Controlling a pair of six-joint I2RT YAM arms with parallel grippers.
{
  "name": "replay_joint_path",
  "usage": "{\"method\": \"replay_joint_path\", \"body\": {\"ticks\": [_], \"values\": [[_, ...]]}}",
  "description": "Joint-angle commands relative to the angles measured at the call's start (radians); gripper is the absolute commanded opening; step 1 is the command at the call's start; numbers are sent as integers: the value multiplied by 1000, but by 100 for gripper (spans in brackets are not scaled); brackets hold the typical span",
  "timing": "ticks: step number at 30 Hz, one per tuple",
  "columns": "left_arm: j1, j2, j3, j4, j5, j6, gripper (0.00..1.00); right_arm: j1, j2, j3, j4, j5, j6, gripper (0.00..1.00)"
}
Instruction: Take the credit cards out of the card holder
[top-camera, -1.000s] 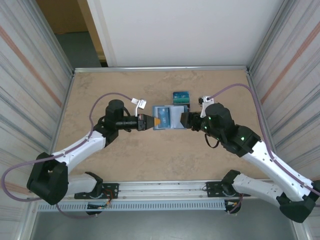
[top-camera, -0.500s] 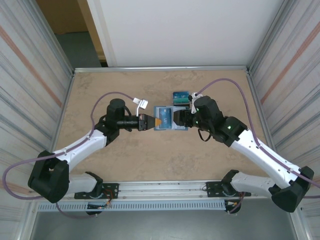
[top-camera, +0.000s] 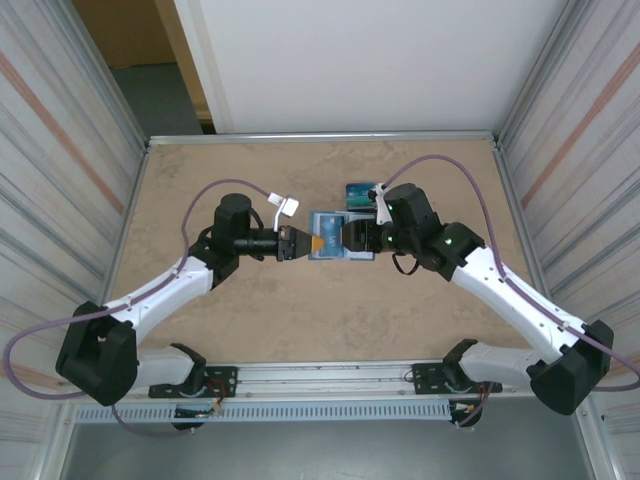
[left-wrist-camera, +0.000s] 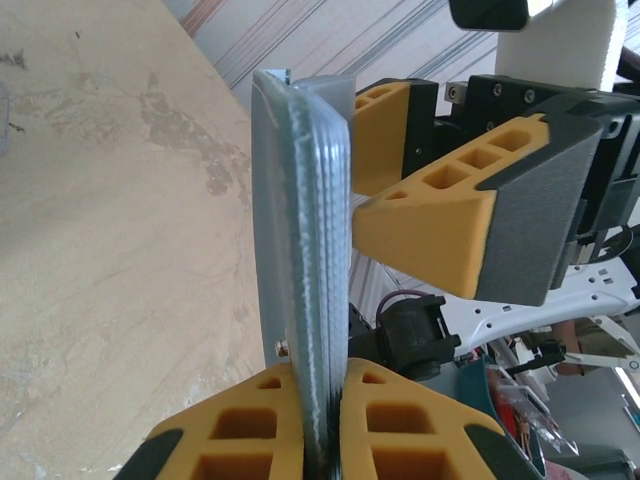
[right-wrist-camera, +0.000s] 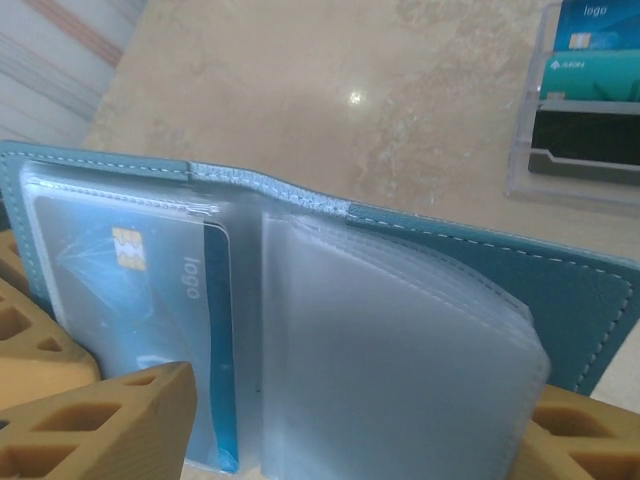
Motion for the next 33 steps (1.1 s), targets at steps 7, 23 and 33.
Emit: {"method": "replay_joint_path", "body": {"ticks": [7, 23, 33], "values": [[-5, -59, 37, -27, -16, 63, 0, -10, 87, 53, -209, -18, -32, 62], [-3, -48, -44, 39, 8, -40, 0, -107, 19, -86, -114, 46, 41, 41], [-7, -3, -120, 107, 8, -121, 0, -152, 73, -161, -107, 99, 48, 31]]}}
